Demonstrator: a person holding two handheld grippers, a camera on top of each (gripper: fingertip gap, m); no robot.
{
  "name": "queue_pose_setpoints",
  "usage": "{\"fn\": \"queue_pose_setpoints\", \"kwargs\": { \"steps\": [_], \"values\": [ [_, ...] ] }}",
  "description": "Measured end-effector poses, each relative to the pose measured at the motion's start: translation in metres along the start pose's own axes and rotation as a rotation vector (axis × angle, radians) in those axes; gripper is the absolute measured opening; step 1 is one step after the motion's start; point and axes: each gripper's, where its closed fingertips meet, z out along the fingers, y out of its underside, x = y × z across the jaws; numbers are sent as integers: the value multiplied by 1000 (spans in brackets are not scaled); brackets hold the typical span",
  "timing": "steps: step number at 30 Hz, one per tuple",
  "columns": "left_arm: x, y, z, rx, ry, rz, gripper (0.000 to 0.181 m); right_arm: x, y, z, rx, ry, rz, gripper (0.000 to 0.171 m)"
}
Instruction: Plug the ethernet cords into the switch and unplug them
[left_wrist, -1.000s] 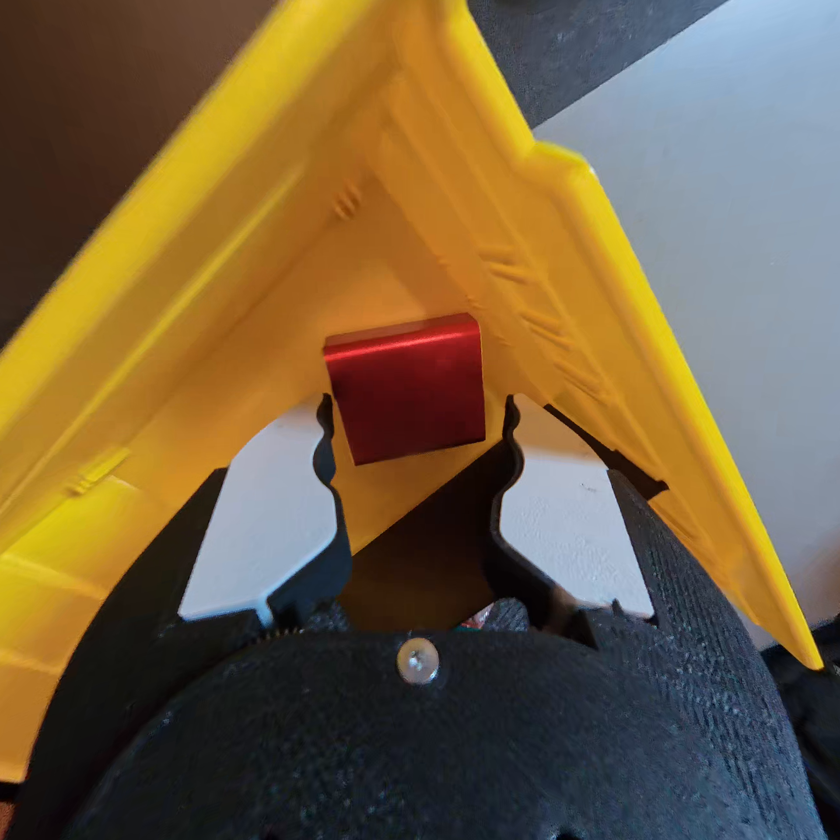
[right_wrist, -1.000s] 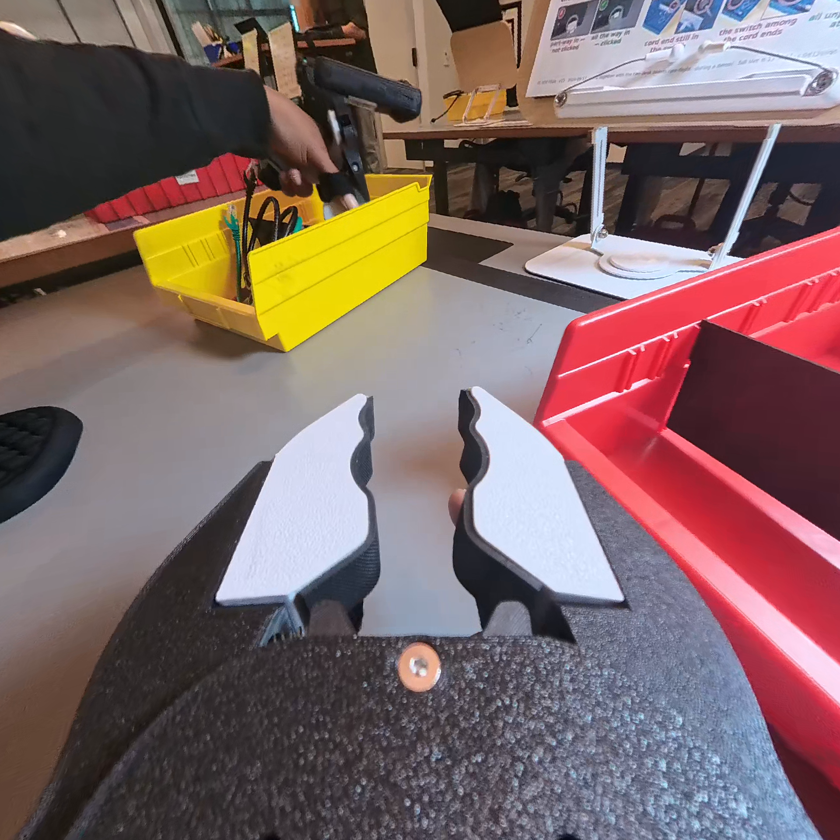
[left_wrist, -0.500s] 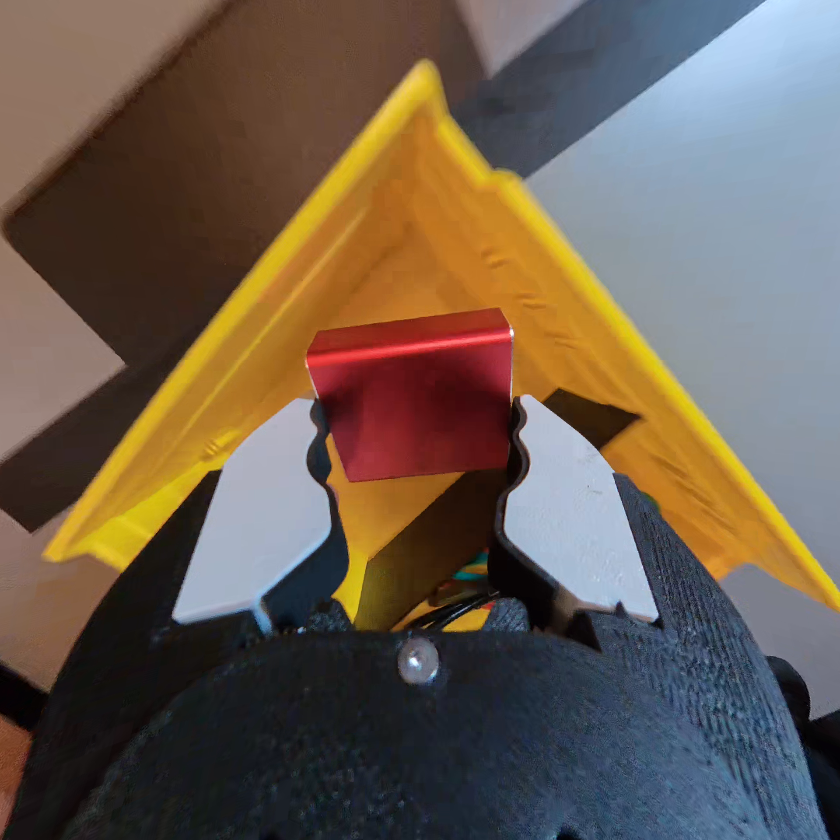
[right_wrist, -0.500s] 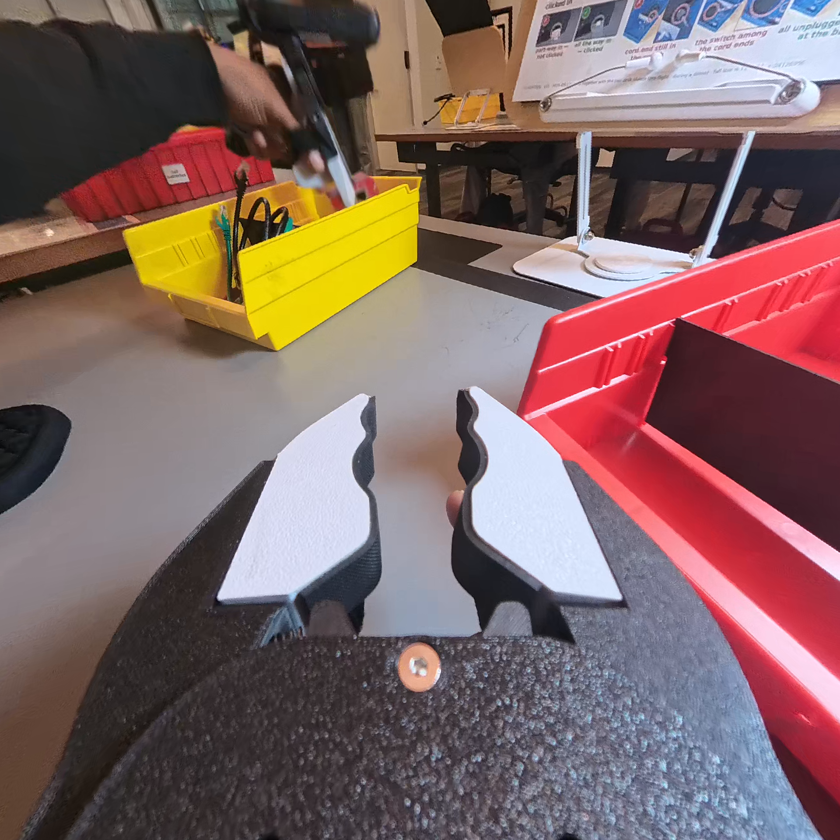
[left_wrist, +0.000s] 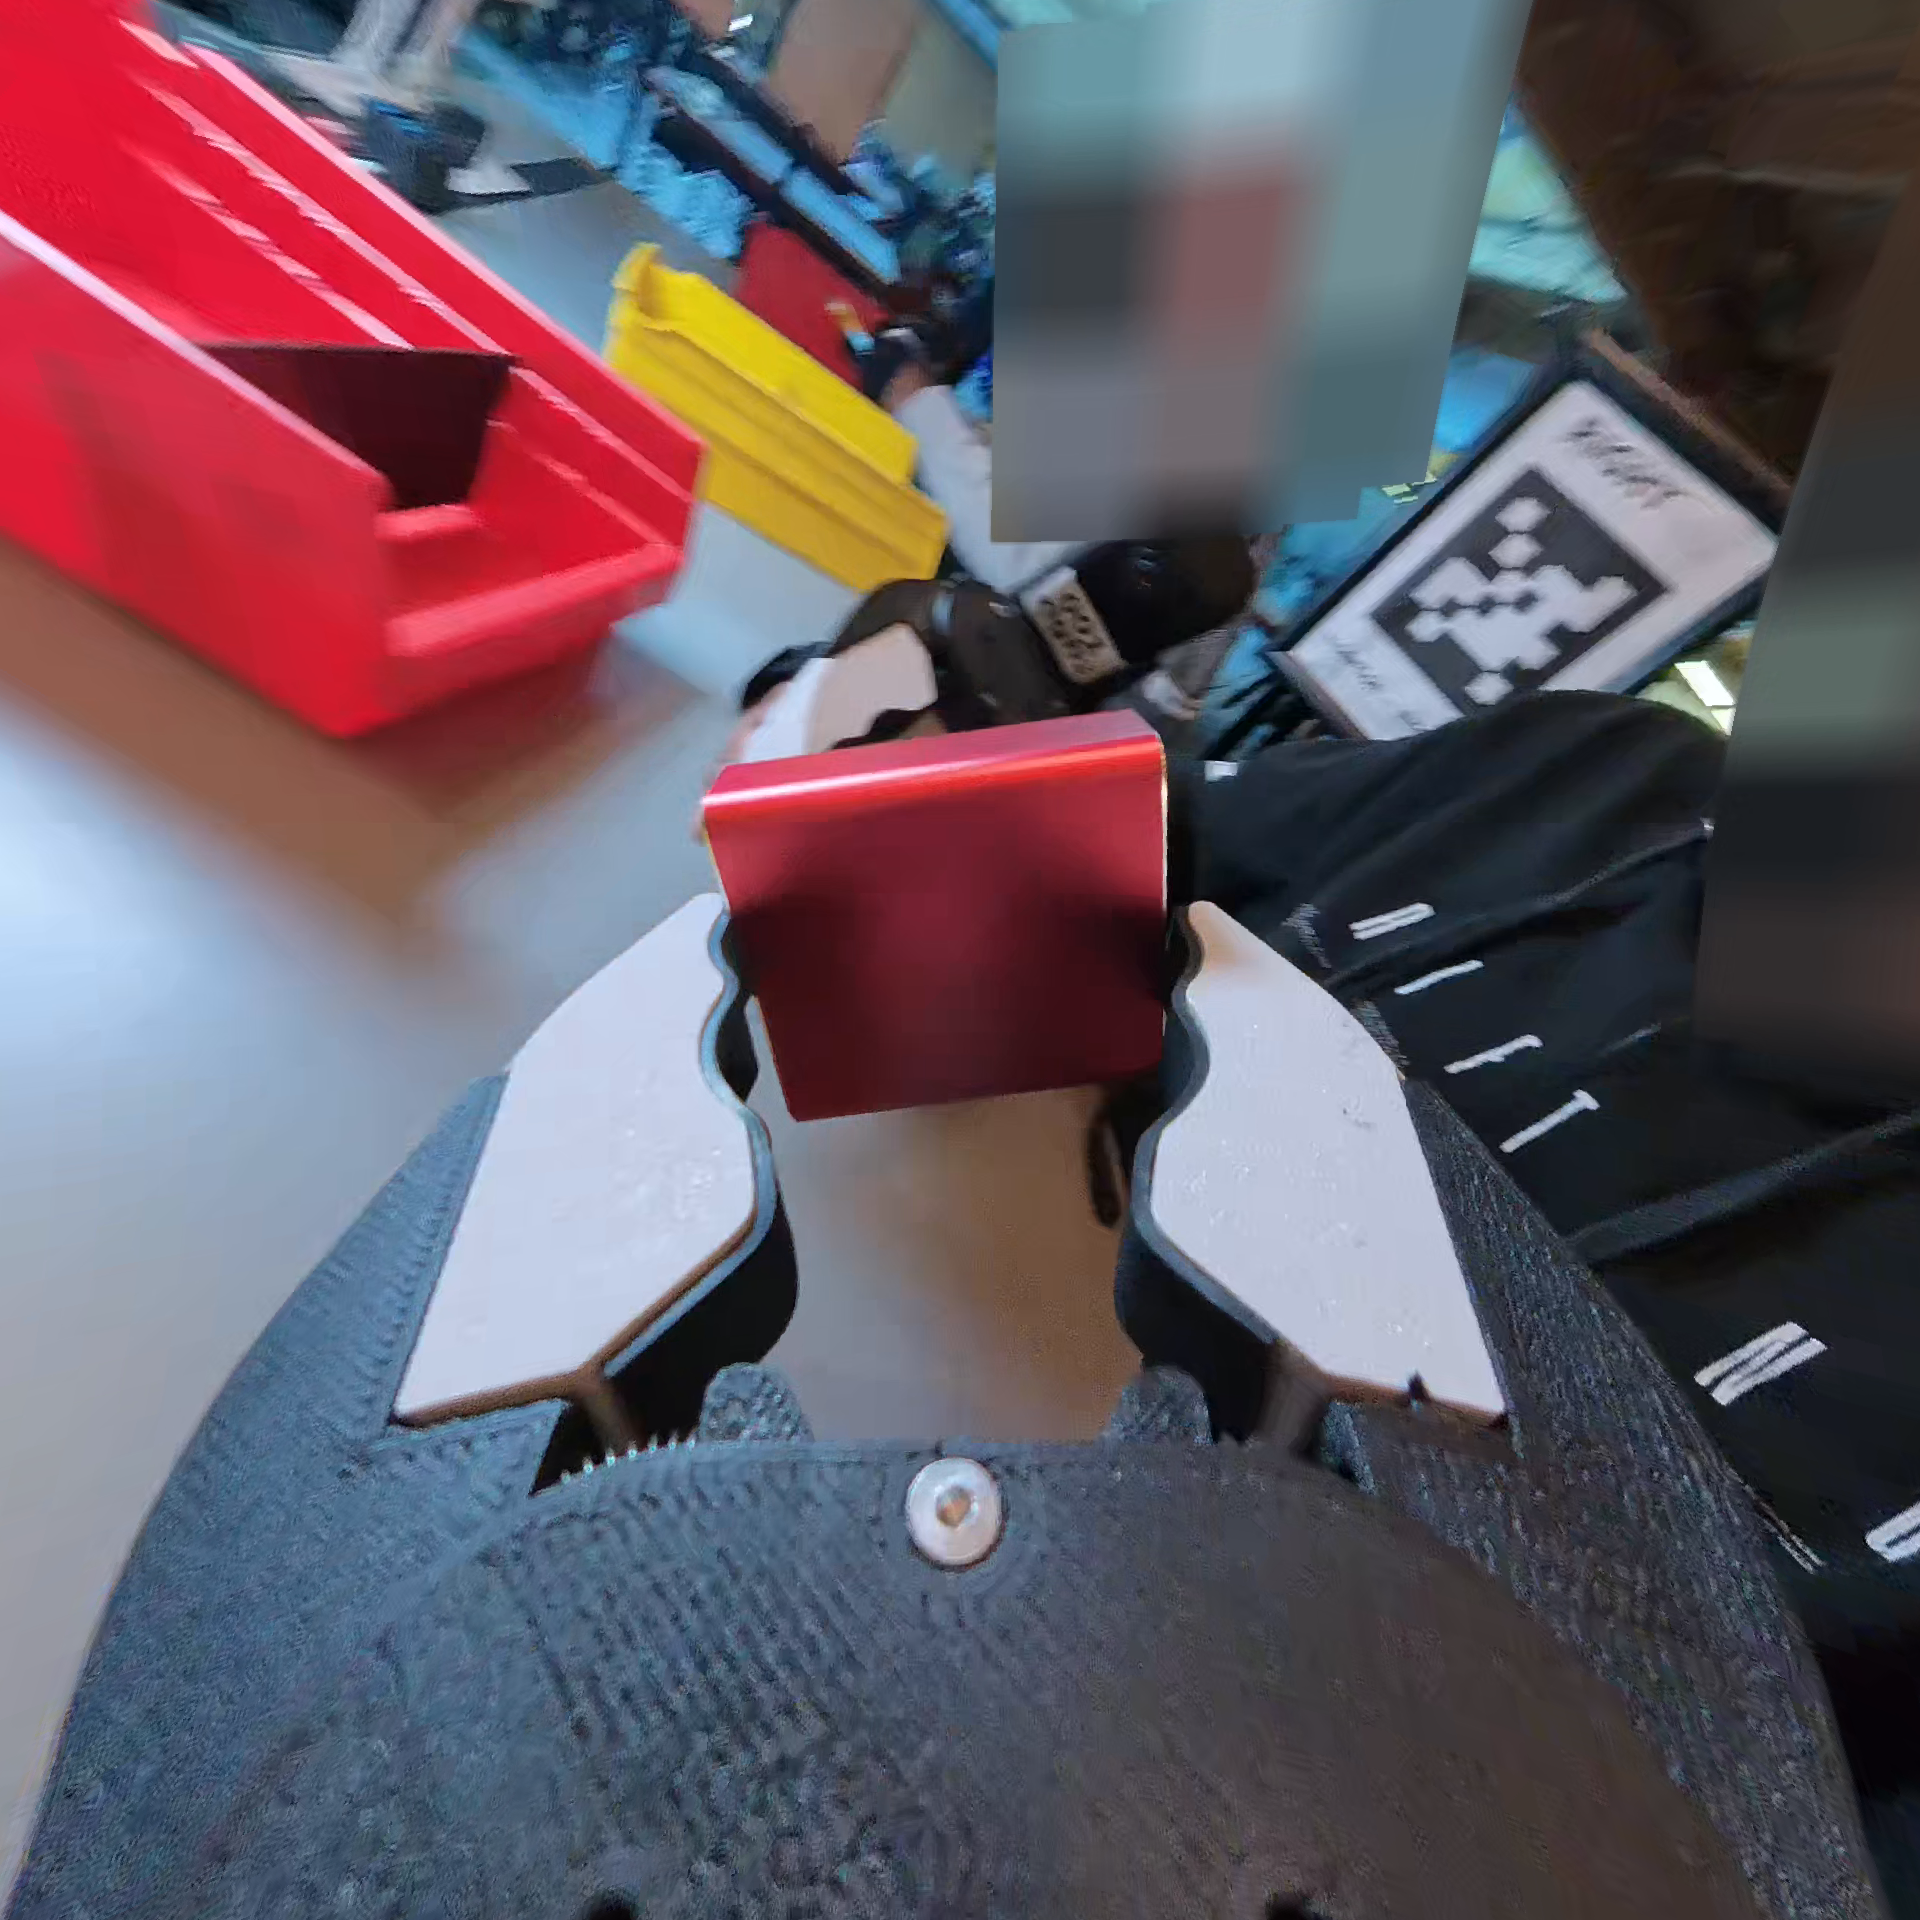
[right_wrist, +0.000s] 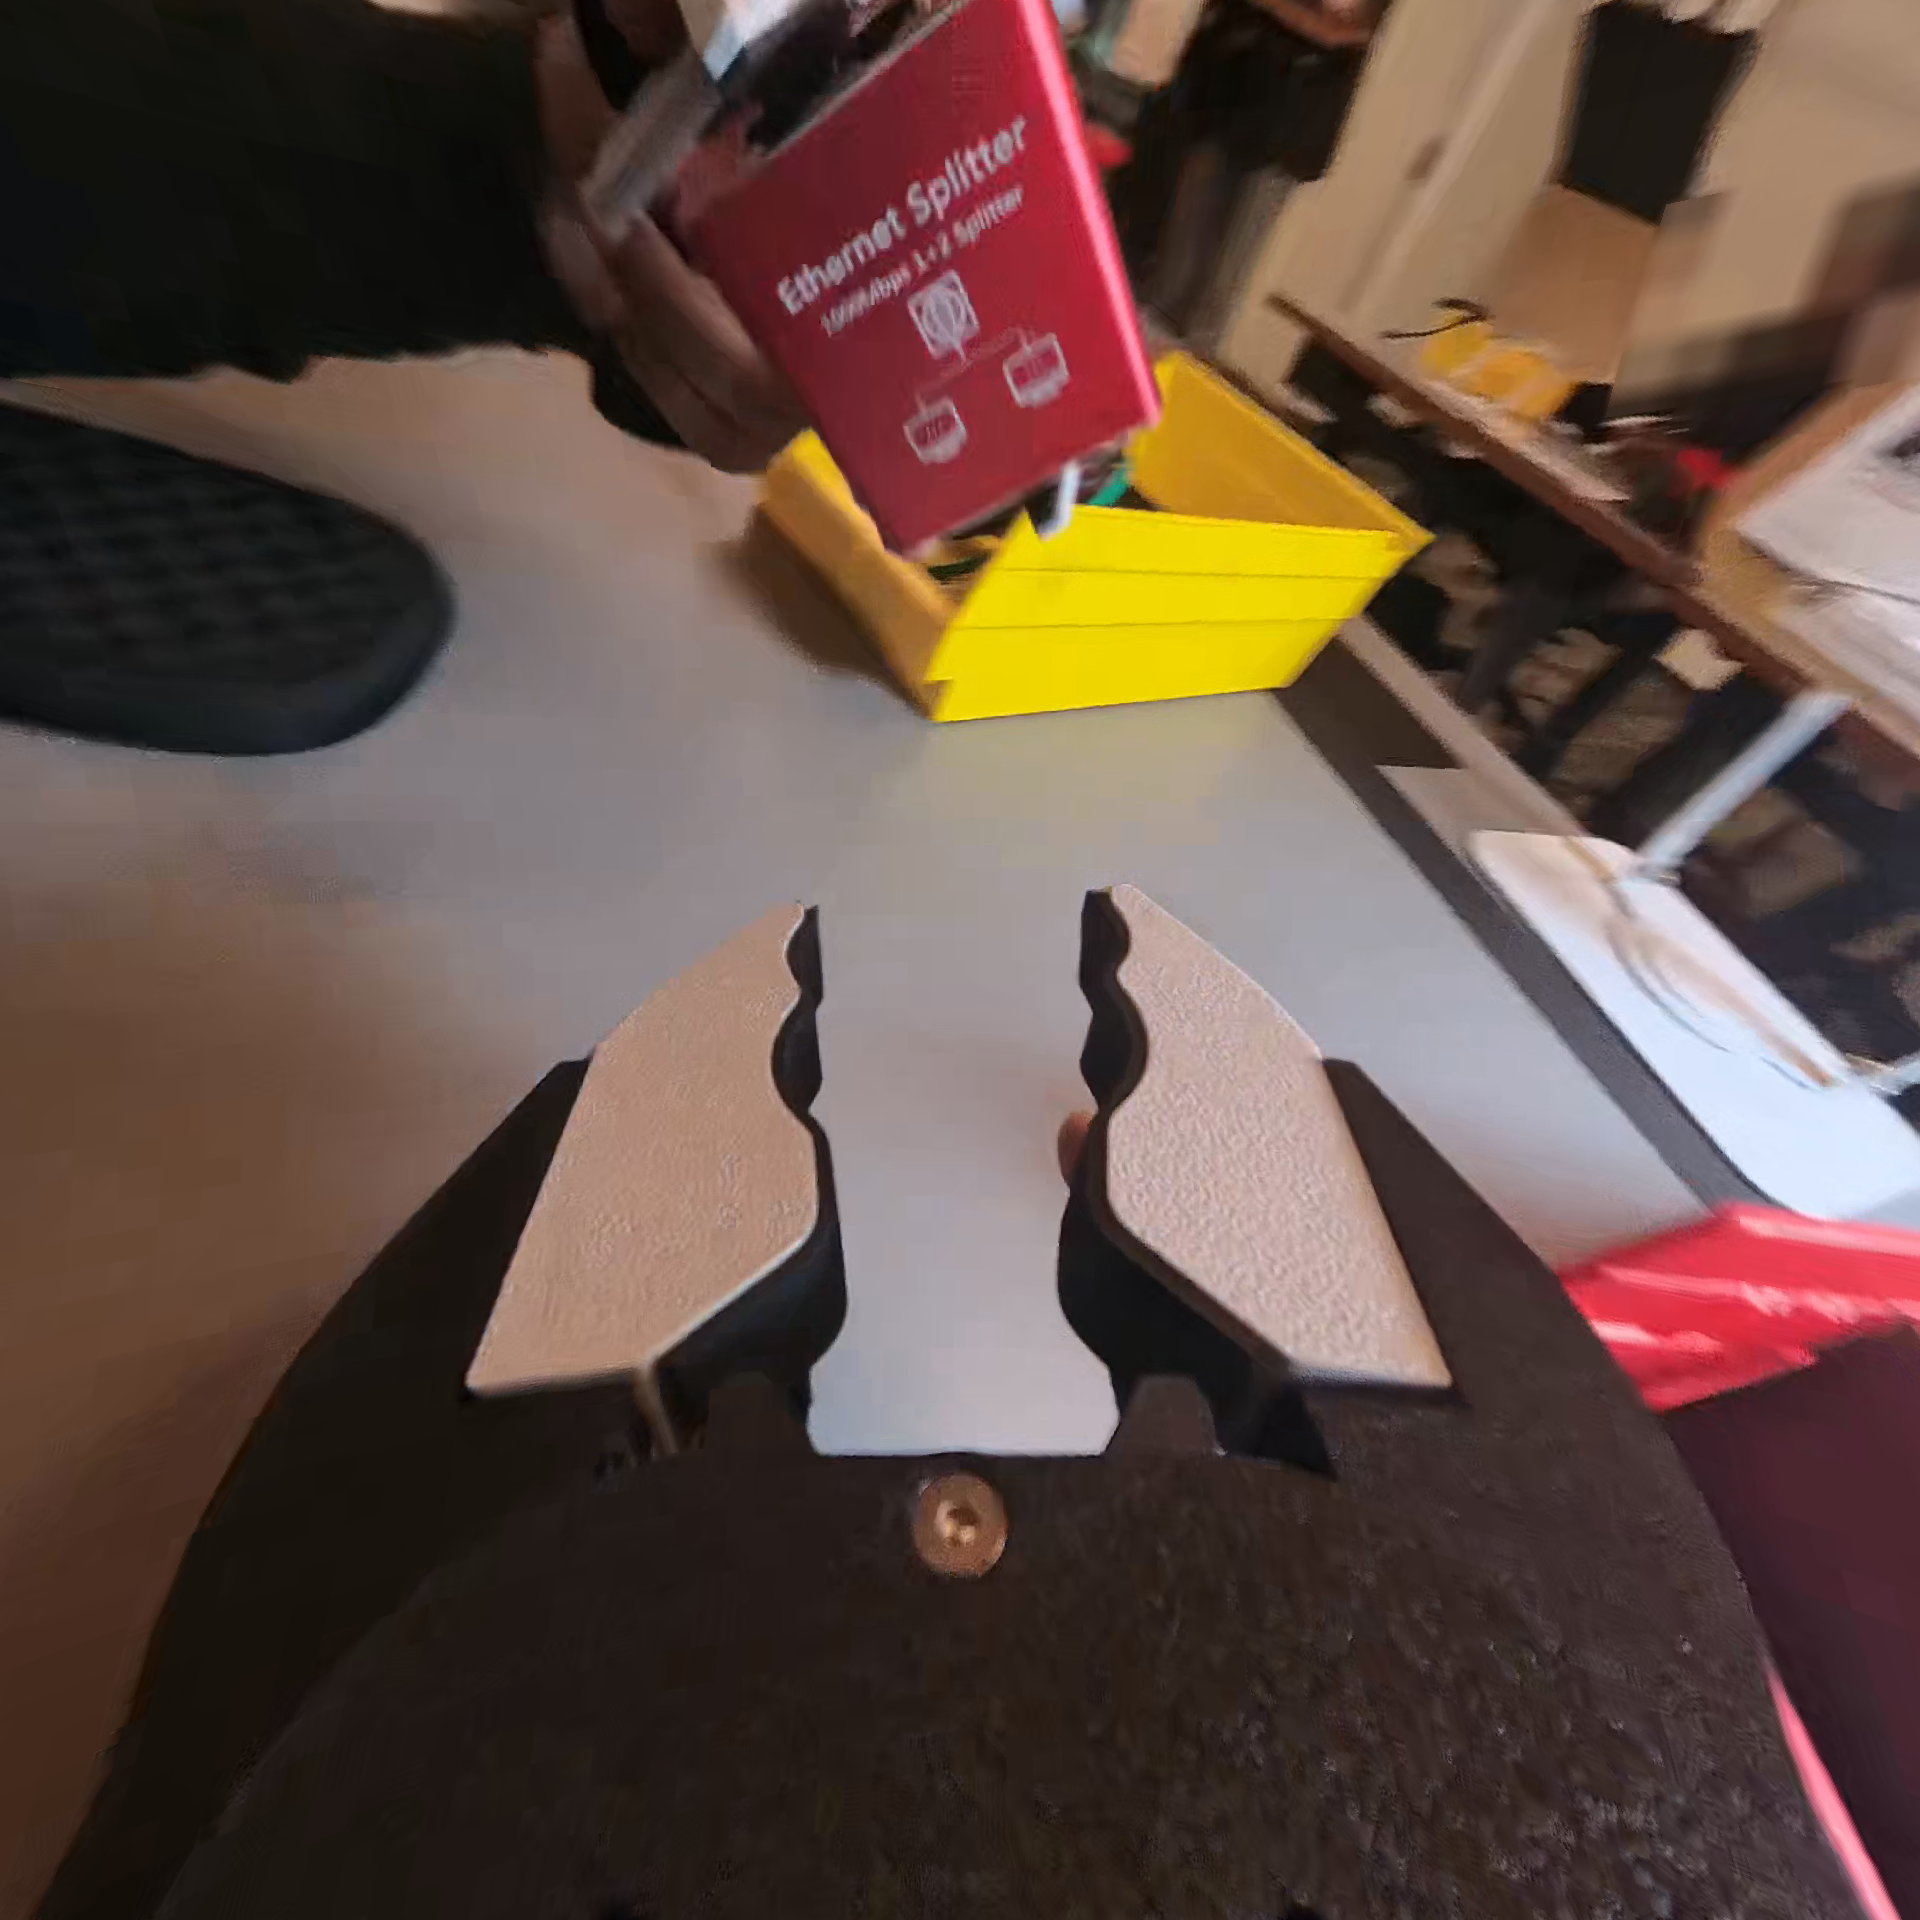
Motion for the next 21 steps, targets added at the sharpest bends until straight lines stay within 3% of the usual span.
{"fn": "queue_pose_setpoints", "kwargs": {
  "steps": [2, 7, 11, 15, 16, 21],
  "values": [
    [17, 14, 18, 63, 107, -4, 77, -15, -7, 7, -26, -66, 18, 61],
    [25, 6, 32, 281, 190, -131, 77, -7, -50, 14, 89, 241, -168, 85],
    [19, -8, 32, 464, 202, -236, 77, -4, -78, 18, 154, 444, -318, 71],
    [11, -14, 30, 593, 194, -315, 77, 2, -79, 23, 153, 501, -375, 40],
    [10, -12, 30, 582, 192, -319, 77, 4, -78, 20, 160, 514, -399, 27],
    [5, 1, 38, 451, 127, -235, 77, 4, -67, 14, 152, 399, -389, 26]
  ]
}}
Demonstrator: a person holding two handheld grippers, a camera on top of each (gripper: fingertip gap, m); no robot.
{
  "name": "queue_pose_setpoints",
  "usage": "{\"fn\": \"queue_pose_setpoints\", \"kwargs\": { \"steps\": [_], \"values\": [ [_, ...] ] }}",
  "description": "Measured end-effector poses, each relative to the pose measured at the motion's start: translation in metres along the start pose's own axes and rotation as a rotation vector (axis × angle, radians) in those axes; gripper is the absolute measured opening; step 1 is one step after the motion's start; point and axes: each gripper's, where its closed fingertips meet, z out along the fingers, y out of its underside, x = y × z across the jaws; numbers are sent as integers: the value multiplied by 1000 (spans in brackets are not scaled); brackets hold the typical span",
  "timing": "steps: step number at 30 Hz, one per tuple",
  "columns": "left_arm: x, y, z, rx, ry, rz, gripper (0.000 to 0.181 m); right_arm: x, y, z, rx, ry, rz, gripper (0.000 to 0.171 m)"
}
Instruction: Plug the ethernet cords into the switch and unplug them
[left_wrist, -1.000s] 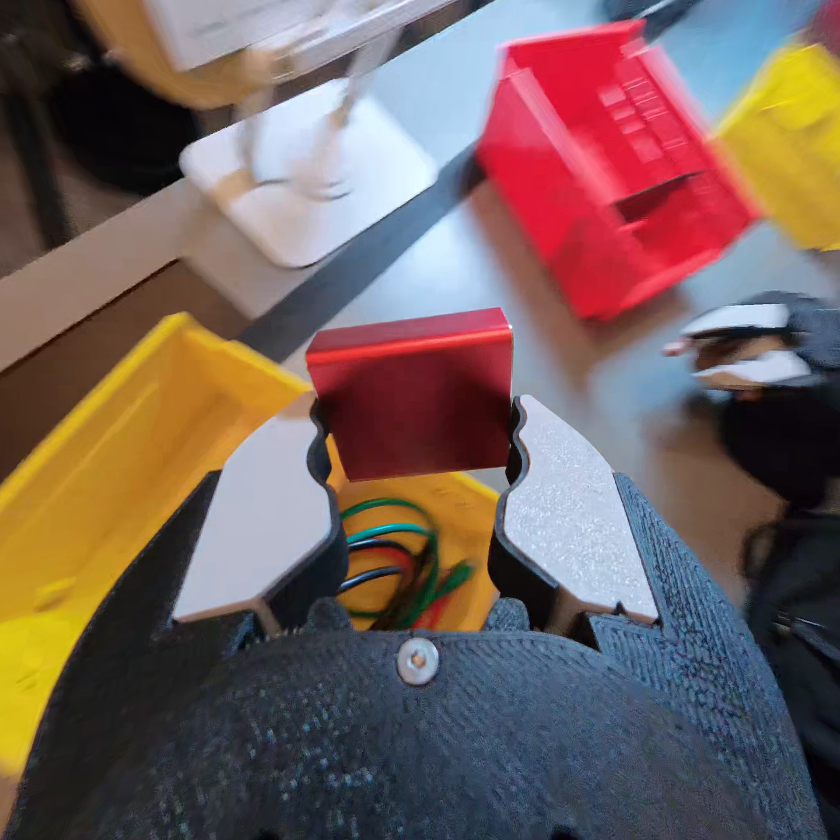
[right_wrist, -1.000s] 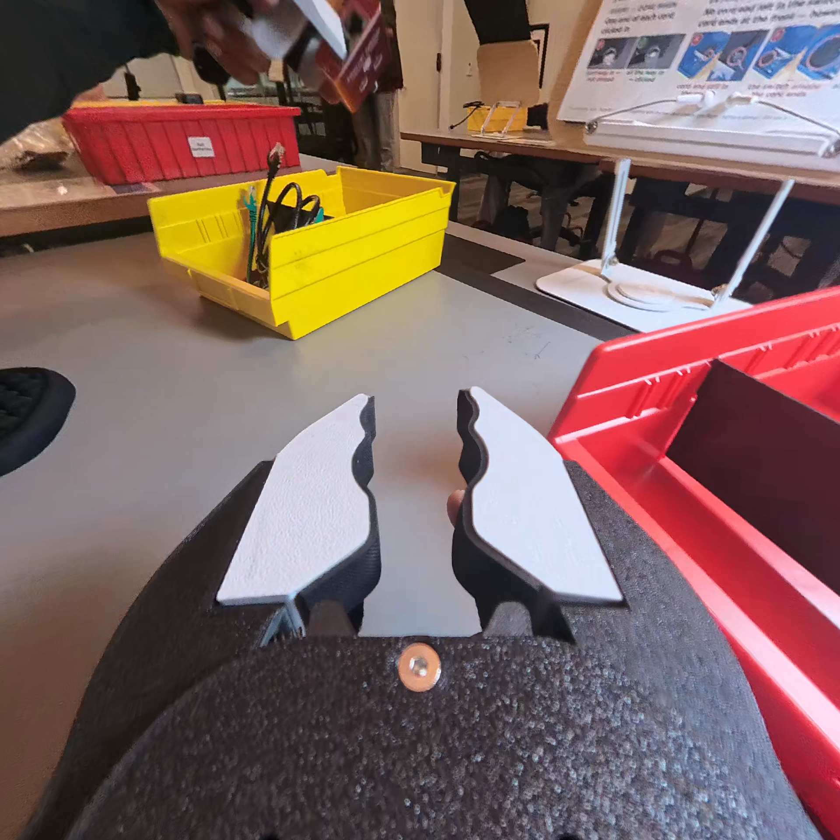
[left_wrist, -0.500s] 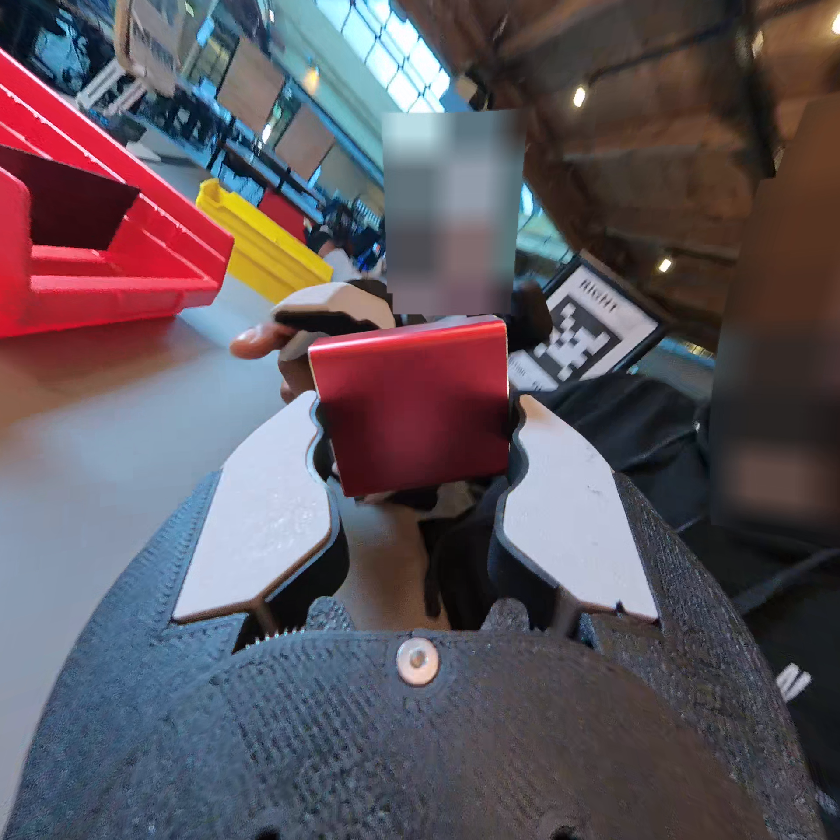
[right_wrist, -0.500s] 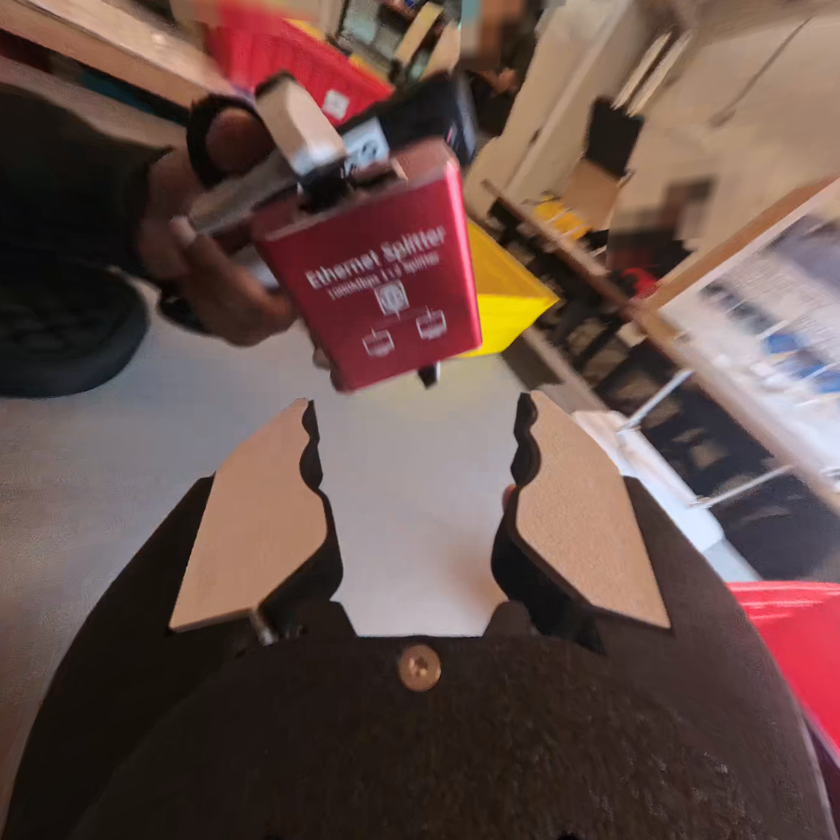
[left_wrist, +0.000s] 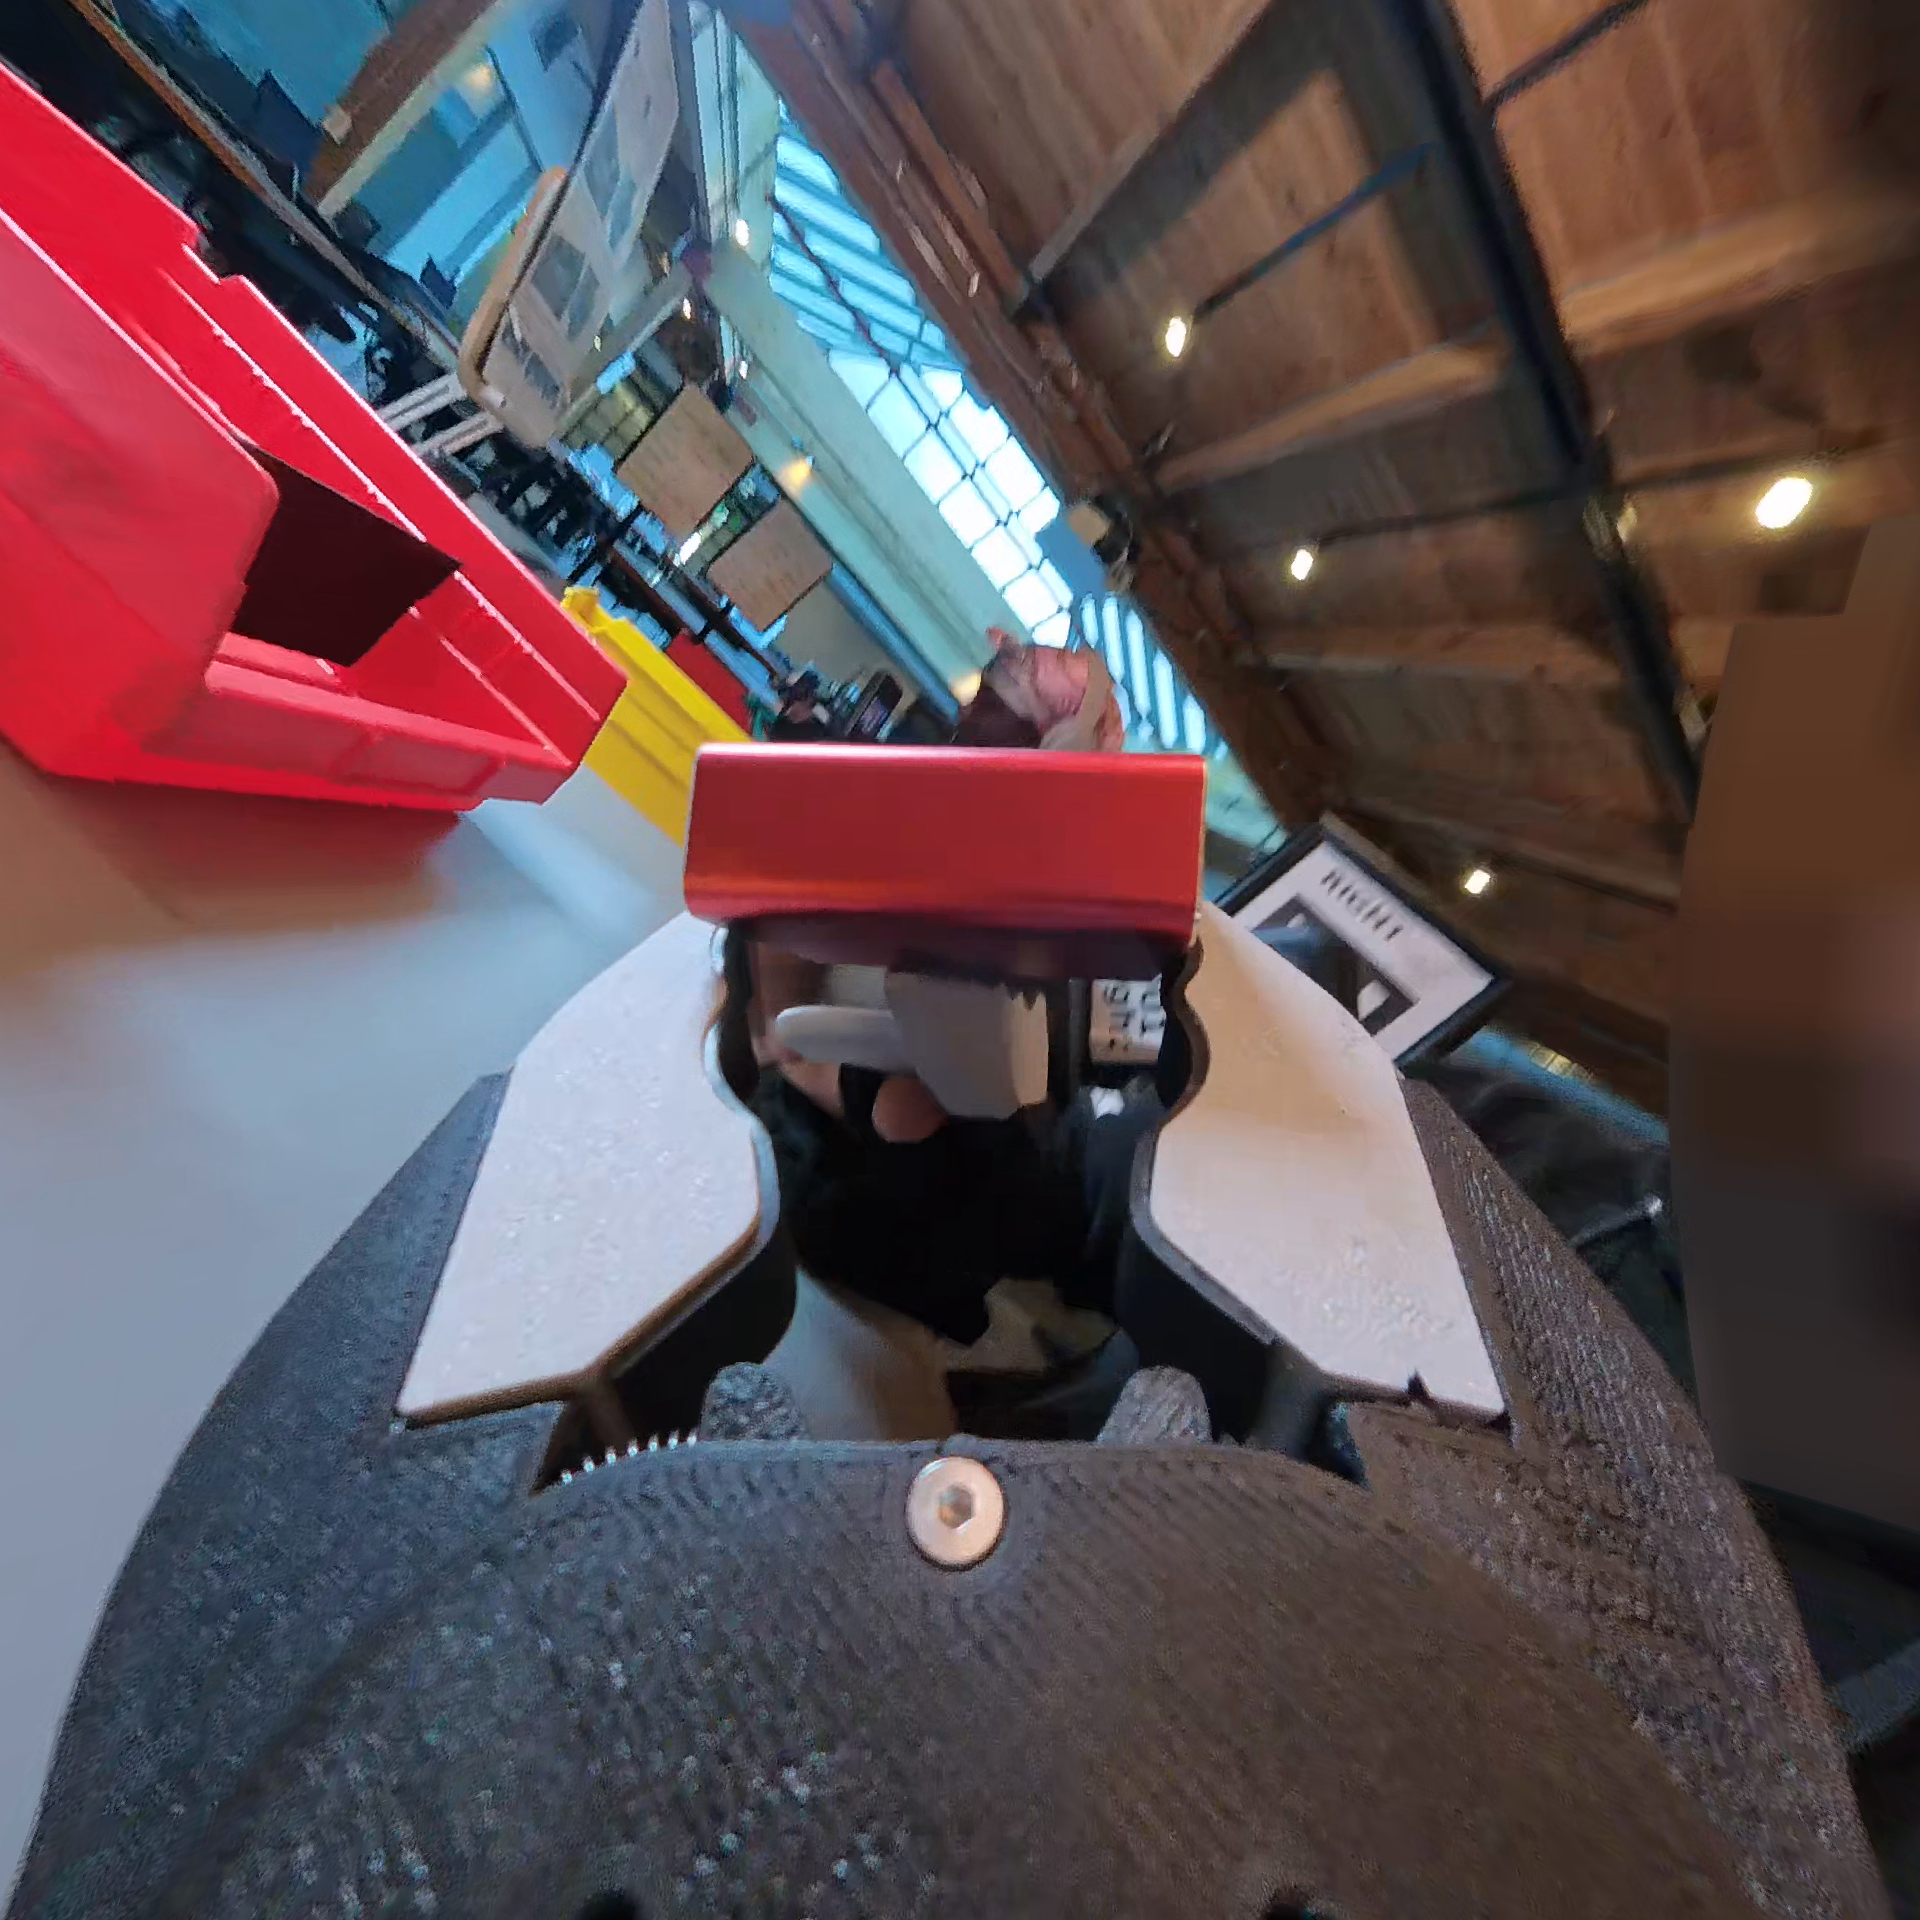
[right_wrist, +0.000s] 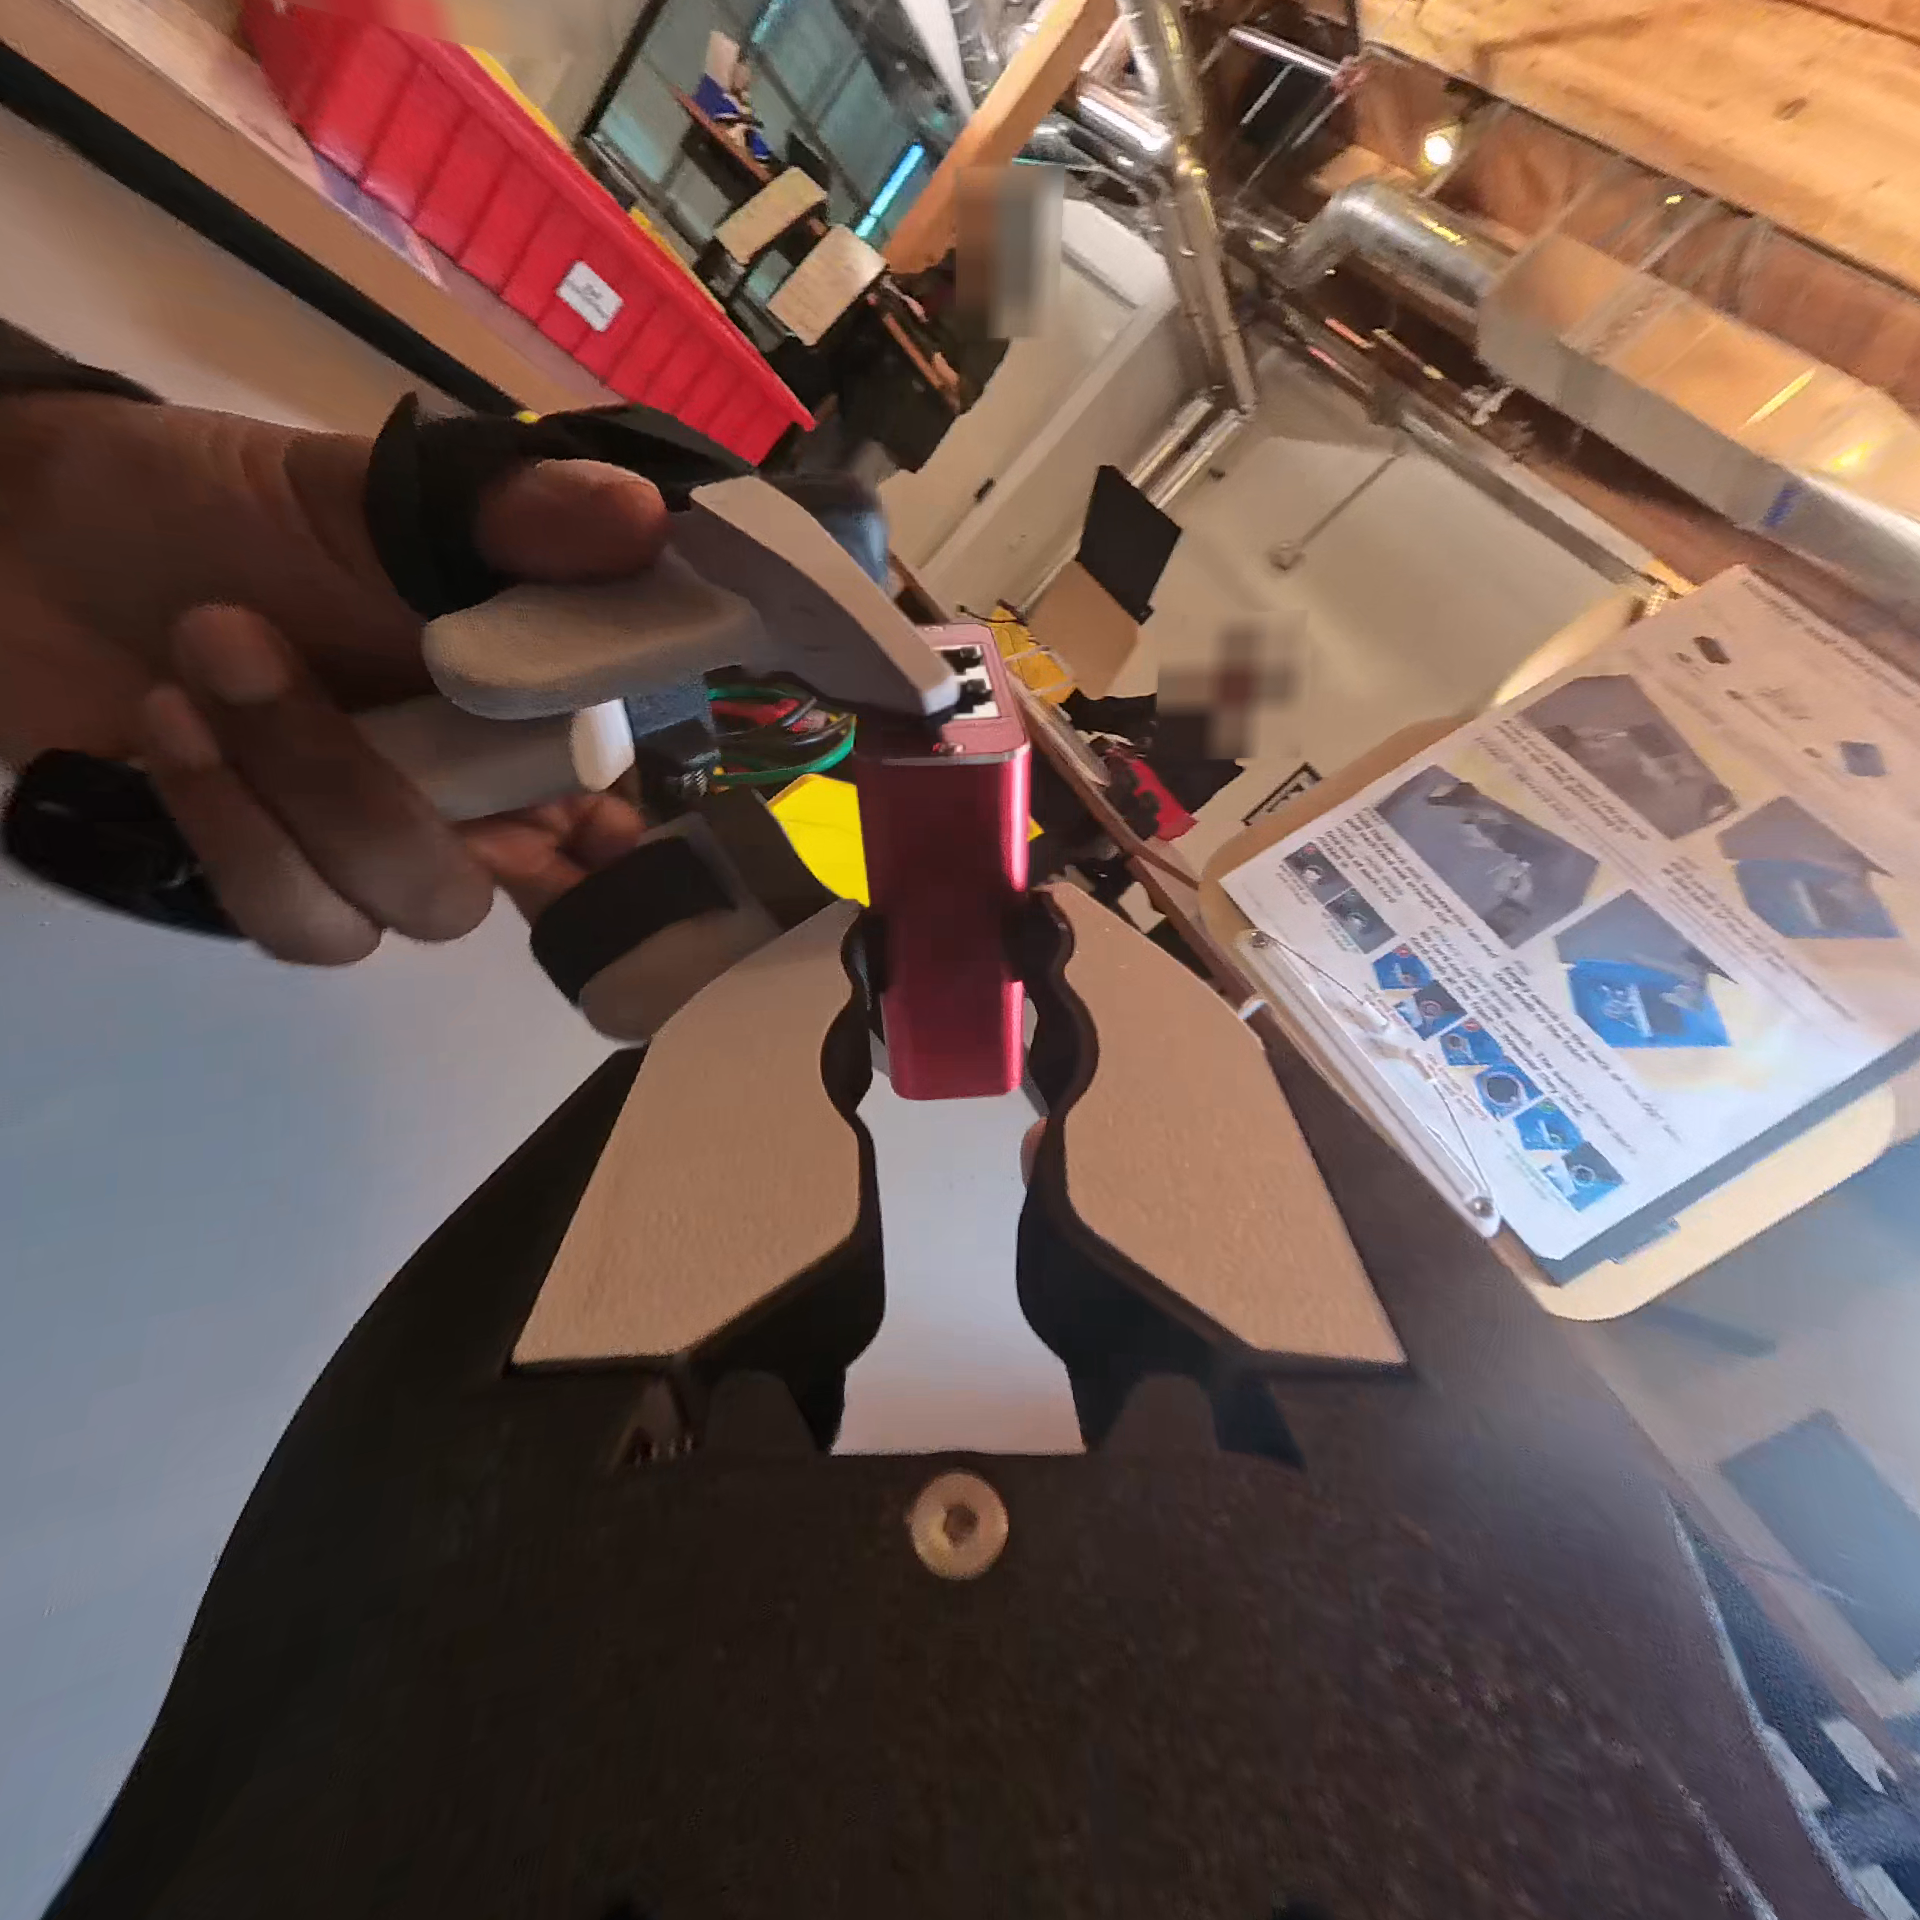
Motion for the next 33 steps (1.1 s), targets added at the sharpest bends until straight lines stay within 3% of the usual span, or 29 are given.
{"fn": "queue_pose_setpoints", "kwargs": {
  "steps": [3, 7, 10, 13, 15, 18, 23, 27, 33],
  "values": [
    [-6, 5, -6, -118, -99, 191, 76, 2, 2, -6, 2, -74, 29, 27],
    [-38, 4, -33, -286, -428, 604, 71, 4, 23, -15, -115, -209, 95, 26],
    [-52, 6, -39, -424, -608, 888, 67, -19, 47, -19, -265, -371, 114, 26],
    [-63, 25, -34, -576, -649, 1038, 57, -42, 48, -21, -274, -484, 169, 26],
    [-66, 41, -33, -661, -615, 1104, 30, -48, 46, -21, -267, -523, 192, 26],
    [-64, 52, -30, -677, -542, 1096, 28, -52, 31, -26, -182, -586, 277, 25],
    [-46, 38, -27, -566, -499, 1182, 26, -34, 21, -27, -103, -507, 298, 27],
    [-38, 32, -29, -547, -520, 1307, 26, -37, 41, -30, -201, -504, 203, 45],
    [-38, 36, -33, -625, -531, 1479, 26, -45, 45, -25, -197, -462, 29, 40]
  ]
}}
